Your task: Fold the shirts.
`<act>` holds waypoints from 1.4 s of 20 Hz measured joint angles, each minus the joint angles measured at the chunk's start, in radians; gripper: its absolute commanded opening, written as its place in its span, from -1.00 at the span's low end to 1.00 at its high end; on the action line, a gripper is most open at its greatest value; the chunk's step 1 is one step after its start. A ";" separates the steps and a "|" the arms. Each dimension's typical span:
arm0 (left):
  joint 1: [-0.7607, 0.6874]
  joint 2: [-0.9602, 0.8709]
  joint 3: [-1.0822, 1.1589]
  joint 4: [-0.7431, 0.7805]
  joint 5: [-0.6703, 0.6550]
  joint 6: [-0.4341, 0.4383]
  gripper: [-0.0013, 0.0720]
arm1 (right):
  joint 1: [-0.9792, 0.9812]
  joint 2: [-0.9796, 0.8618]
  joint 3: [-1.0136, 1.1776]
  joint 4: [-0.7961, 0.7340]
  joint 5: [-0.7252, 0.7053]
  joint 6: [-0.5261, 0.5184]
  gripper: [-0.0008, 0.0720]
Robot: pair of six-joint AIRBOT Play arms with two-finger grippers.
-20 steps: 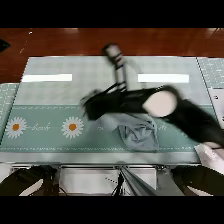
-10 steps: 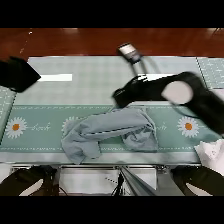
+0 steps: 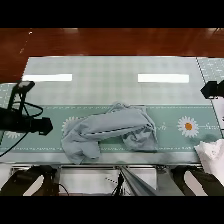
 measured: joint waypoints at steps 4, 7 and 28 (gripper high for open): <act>0.288 -0.002 -0.188 -0.200 0.068 0.148 0.66 | -0.076 0.010 -0.200 0.158 -0.029 -0.049 0.56; 0.449 -0.067 -0.273 -0.335 0.117 0.243 0.68 | -0.094 0.013 -0.328 0.257 -0.041 -0.087 0.56; 0.361 -0.595 -0.344 -0.697 0.350 0.524 -0.90 | -0.104 0.013 -0.474 0.391 0.082 -0.119 0.55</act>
